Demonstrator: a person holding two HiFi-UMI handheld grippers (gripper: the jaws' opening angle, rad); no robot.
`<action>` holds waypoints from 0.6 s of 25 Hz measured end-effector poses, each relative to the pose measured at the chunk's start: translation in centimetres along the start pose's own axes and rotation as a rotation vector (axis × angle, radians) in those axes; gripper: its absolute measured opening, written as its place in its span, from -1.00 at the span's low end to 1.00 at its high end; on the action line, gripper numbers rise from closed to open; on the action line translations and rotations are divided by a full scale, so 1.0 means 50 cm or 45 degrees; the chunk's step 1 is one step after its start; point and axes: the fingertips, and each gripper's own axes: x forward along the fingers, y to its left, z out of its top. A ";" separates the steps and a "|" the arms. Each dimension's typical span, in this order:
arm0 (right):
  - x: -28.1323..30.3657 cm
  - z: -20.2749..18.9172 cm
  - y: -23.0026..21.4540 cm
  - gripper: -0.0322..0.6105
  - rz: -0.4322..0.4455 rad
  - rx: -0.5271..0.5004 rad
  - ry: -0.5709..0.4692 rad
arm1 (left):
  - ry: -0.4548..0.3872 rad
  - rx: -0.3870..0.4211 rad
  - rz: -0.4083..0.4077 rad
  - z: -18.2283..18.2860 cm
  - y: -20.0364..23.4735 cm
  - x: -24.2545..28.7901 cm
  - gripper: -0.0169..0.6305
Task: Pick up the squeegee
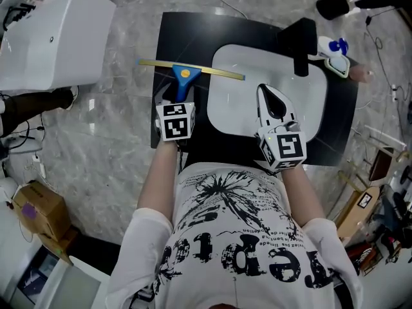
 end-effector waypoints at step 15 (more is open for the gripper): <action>-0.061 0.002 0.014 -0.85 -0.009 0.011 -0.022 | 0.004 -0.032 -0.012 -0.002 -0.020 -0.049 -0.52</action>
